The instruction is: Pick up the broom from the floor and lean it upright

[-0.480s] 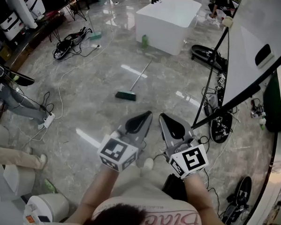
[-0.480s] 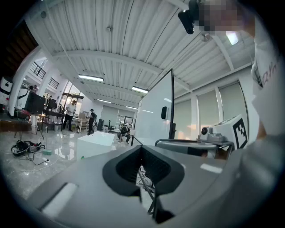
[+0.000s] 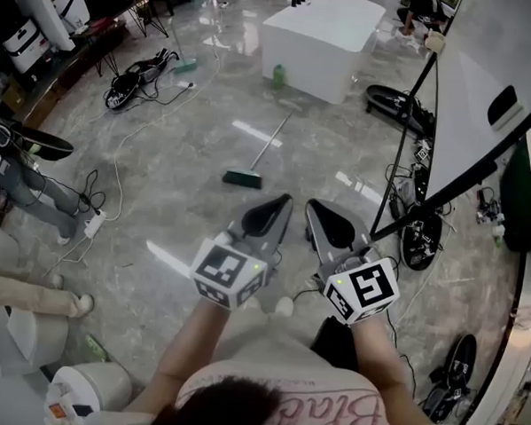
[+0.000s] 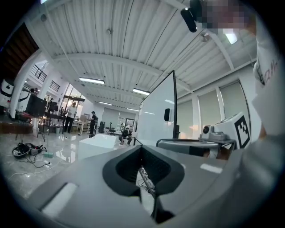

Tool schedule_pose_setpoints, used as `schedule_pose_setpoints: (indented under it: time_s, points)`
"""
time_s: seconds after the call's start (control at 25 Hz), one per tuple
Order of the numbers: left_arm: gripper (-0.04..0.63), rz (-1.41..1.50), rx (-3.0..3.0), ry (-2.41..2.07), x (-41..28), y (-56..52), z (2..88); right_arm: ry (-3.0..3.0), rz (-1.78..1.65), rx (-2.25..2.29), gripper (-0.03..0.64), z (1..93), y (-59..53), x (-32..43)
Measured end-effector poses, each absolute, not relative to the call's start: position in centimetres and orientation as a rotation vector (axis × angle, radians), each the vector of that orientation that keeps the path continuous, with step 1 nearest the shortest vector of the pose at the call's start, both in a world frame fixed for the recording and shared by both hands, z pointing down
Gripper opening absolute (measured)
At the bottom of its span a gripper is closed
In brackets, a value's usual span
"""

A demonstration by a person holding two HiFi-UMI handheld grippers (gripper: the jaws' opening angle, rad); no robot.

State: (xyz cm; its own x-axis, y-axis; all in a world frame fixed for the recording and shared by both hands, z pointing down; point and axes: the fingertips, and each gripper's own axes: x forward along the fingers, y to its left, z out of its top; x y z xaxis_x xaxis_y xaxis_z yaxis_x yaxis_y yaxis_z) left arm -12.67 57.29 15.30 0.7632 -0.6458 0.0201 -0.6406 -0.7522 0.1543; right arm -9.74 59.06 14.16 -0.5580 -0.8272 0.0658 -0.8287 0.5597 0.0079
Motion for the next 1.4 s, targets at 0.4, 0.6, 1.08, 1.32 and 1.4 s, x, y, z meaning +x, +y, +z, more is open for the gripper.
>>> schedule_pose_setpoints:
  time_s: [0.4,0.6,1.08,1.32,1.4]
  points:
    - [0.000,-0.081,2.778,-1.076,-12.2,56.5,15.6,-2.714,-0.019,1.461,0.002,14.3,58.9,-7.8]
    - [0.000,-0.077,2.742,-1.113,-12.3,57.0,16.4,-2.704,0.011,1.474,0.002,15.1,58.8,-7.2]
    - [0.000,-0.053,2.706,-1.142,-13.7,51.4,17.6,-2.705,0.090,1.435,0.002,17.0,53.4,-7.8]
    - [0.000,-0.055,2.716,-1.136,-15.2,44.0,18.1,-2.707,0.100,1.406,0.002,17.3,47.3,-9.5]
    - [0.000,-0.058,2.721,-1.126,-15.4,41.0,18.1,-2.698,0.107,1.414,0.002,17.4,44.7,-9.6]
